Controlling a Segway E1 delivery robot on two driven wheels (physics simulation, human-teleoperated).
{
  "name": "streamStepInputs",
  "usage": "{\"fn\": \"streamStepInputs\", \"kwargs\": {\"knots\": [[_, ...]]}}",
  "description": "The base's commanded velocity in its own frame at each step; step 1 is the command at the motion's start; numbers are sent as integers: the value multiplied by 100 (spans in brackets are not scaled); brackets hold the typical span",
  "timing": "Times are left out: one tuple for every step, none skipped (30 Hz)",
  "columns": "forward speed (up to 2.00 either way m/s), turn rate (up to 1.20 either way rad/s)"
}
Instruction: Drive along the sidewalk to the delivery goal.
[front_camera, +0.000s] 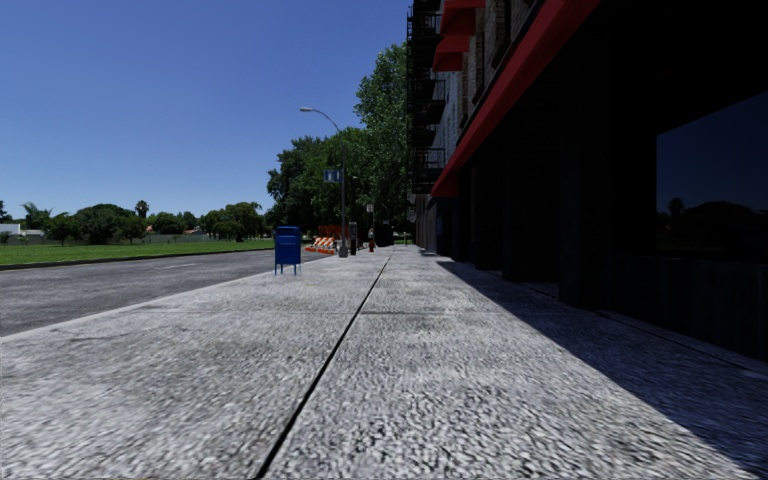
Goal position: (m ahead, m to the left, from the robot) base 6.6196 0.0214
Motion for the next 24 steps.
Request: {"fn": "streamStepInputs", "kwargs": {"knots": [[200,0],[200,0],[200,0],[200,0],[200,0],[200,0],[200,-4],[200,-4],[200,-8],[200,-10],[200,-16],[200,-16],[200,-19],[200,-20],[200,-16],[200,0],[200,0],[200,0],[200,0],[200,0],[200,0],[200,0],[200,0],[200,0]]}}
